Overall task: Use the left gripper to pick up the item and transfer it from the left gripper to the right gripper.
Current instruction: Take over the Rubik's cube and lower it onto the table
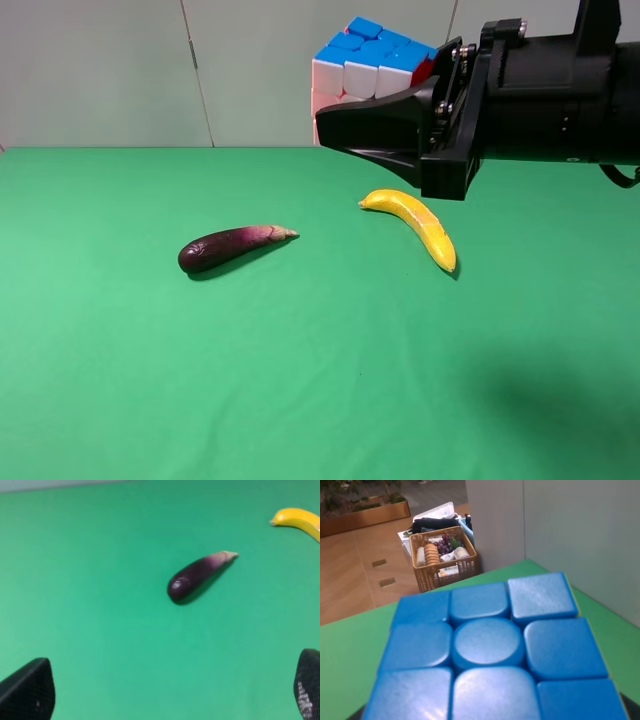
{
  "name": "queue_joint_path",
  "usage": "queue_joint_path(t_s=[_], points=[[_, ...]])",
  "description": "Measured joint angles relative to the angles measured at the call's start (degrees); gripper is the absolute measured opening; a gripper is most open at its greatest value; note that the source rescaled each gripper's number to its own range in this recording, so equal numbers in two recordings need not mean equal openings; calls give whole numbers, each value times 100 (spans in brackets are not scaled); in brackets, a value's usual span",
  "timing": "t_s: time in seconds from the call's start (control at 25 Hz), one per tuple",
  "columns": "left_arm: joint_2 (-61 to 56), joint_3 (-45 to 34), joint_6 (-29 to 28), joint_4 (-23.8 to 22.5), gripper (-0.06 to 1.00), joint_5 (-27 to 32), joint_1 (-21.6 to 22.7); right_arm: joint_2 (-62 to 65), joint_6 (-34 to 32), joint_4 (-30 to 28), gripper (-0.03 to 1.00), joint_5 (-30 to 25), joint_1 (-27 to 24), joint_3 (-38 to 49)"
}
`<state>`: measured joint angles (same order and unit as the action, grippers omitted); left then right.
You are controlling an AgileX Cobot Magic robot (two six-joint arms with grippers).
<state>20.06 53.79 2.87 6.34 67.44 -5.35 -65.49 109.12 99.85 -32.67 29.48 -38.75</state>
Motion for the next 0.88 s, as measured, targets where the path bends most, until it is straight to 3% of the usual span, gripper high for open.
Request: queue_joint_path(t_s=[0.4,0.68,0.88], points=[[-1949,-1301,-4,-247,89,5,0,0,-61,0,0,127,0,0],[-2027,-2242,-51,-532,89,0,0,0,-67,0,0,193,0,0],[-2027,-2359,-287,-748,85,-70,0,0,-98,0,0,296,0,0]])
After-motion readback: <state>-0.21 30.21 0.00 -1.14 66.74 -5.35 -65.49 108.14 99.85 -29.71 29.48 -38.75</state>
